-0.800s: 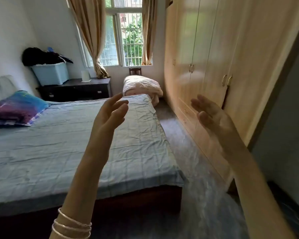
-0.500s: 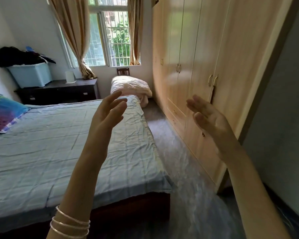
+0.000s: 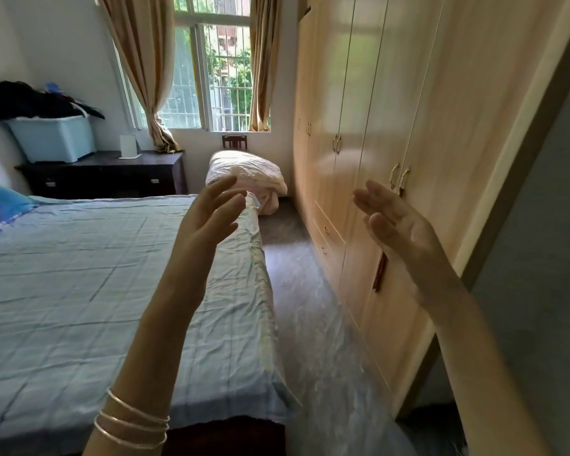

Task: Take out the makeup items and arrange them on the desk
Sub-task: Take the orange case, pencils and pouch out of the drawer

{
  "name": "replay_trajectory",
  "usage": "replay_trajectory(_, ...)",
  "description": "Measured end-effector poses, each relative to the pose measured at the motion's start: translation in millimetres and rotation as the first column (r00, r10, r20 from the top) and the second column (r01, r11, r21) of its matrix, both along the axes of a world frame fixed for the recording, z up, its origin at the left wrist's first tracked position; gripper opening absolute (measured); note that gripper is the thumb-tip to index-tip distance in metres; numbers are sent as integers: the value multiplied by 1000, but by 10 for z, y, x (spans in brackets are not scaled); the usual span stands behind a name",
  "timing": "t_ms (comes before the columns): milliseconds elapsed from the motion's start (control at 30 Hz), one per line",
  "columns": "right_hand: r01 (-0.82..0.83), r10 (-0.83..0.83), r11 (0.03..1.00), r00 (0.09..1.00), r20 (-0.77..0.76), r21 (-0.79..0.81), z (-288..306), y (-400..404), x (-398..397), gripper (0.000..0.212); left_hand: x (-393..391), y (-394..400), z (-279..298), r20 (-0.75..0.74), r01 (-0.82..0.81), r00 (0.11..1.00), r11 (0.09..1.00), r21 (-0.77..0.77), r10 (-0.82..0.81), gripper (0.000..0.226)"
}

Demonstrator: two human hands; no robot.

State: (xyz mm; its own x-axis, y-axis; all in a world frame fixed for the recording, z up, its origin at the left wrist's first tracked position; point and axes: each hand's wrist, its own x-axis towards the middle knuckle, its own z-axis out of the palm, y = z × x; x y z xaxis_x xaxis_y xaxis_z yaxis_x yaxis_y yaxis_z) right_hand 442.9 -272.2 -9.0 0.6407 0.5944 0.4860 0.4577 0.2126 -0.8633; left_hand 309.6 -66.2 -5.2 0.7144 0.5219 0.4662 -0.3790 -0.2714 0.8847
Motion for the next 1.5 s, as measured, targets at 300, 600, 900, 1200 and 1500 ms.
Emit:
replay_trajectory(300, -41, 42, 999, 999, -24, 24, -15, 320, 937, 88, 938, 341, 7, -27, -15, 1000, 1000, 8, 15, 24)
replay_trajectory(600, -46, 46, 999, 999, -15, 17, 13, 1146, 1816, 93, 1862, 1150, 77, -57, -7, 998, 999, 35, 9, 26)
replay_trajectory(900, -19, 21, 999, 999, -29, 48, -1, 1750, 2681, 99, 2759, 1725, 88, -76, 29, 997, 998, 49, -25, 32)
replay_trajectory(1200, -70, 71, 997, 997, -31, 29, -155, 1993, 3751, 92, 3749, 1857, -195, -98, 7, 995, 999, 34, -4, 36)
replay_trajectory(1500, -191, 191, 982, 981, -23, -3, 2, 2127, 5261, 87, 5041, 1784, -197, -67, -88, 994, 996, -29, 86, 47)
